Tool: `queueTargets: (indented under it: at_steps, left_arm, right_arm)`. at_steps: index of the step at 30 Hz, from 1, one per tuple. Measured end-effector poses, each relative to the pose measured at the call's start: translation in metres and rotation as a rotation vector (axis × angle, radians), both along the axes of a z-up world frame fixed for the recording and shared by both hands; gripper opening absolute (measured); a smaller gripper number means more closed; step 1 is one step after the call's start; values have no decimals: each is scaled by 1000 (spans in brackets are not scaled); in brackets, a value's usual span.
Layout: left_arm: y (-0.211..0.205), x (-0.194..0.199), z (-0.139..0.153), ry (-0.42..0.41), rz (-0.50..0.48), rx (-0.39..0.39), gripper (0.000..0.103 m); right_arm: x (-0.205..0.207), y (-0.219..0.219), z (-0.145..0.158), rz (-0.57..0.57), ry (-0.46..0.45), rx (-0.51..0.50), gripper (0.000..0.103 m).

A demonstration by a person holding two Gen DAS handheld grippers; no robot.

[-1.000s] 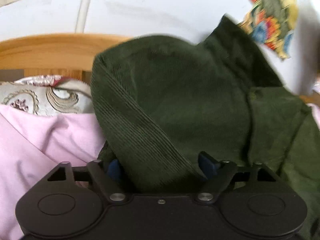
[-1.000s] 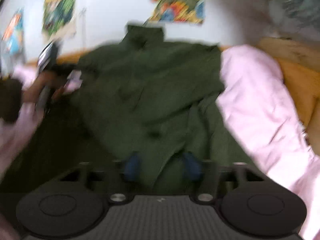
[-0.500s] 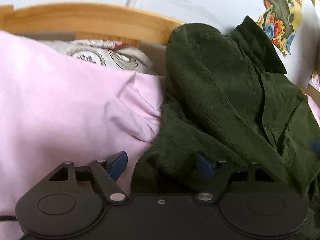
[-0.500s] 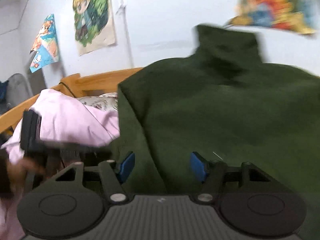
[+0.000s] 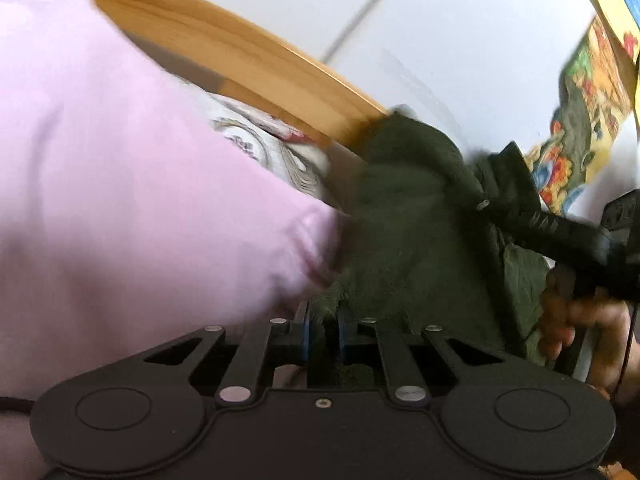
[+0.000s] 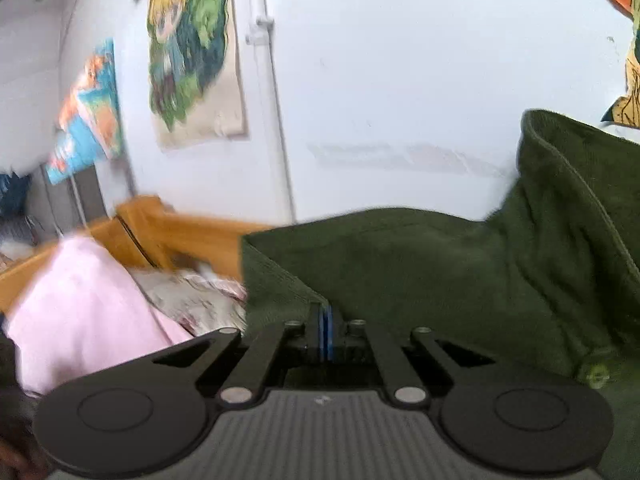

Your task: Fold large clothes

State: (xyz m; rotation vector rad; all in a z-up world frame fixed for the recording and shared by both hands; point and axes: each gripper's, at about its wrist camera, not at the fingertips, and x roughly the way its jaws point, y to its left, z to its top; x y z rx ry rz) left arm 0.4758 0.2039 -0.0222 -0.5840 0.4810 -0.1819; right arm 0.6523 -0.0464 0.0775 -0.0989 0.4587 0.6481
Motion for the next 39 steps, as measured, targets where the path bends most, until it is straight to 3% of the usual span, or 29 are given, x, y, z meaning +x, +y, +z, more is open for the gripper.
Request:
queueTargets:
  at_steps: [2, 3, 4, 6, 7, 9, 11, 14, 17, 22, 24, 26, 27, 30, 34, 35, 39]
  left_arm:
    - [-1, 3, 1, 4, -9, 7, 12]
    - [-4, 5, 1, 18, -8, 26, 12]
    - [-7, 8, 0, 29, -10, 47, 13]
    - [-12, 11, -4, 53, -17, 109, 16]
    - [-14, 10, -4, 63, -4, 136, 21]
    - [-14, 6, -2, 70, 37, 170, 28]
    - [-17, -2, 4, 38, 52, 196, 42]
    - [-37, -16, 20, -52, 39, 302, 67]
    - [-71, -21, 32, -125, -56, 366, 73]
    - [-127, -15, 23, -99, -263, 422, 73]
    - [-150, -10, 10, -54, -311, 527, 73]
    - [-166, -5, -6, 6, -323, 660, 73]
    - [-167, -5, -9, 6, -319, 675, 74]
    - [-159, -3, -5, 17, -283, 610, 84]
    - [-145, -7, 6, -2, -204, 494, 98]
    - [-143, -9, 9, -13, -185, 471, 102]
    - [-145, -18, 17, -28, -175, 413, 102]
  right_arm:
    - [-3, -5, -14, -21, 8, -37, 3]
    - [-7, -12, -18, -38, 35, -22, 9]
    - [-10, -22, -21, -66, 52, -15, 29]
    - [-25, -43, -18, -89, 74, -5, 58]
    - [-38, -55, -15, -66, 77, 7, 66]
    - [-67, -80, -10, -16, 69, -28, 73]
    - [-109, -102, -9, 13, 42, -116, 78]
    - [-160, -116, -22, 31, 16, -283, 84]
    - [-195, -113, -59, 28, -10, -495, 84]
    - [-232, -113, -119, -9, -45, -723, 87]
    - [-236, -115, -119, -17, -57, -704, 87]
    - [-229, -124, -93, -47, -33, -596, 85]
    - [-224, -131, -73, -72, -57, -519, 86]
    - [-191, -144, -13, -168, -138, -387, 96]
    - [-124, -146, 49, -273, -182, -195, 97]
    - [-107, -143, 58, -295, -178, -159, 97]
    - [-29, -139, 74, -413, -113, -15, 91]
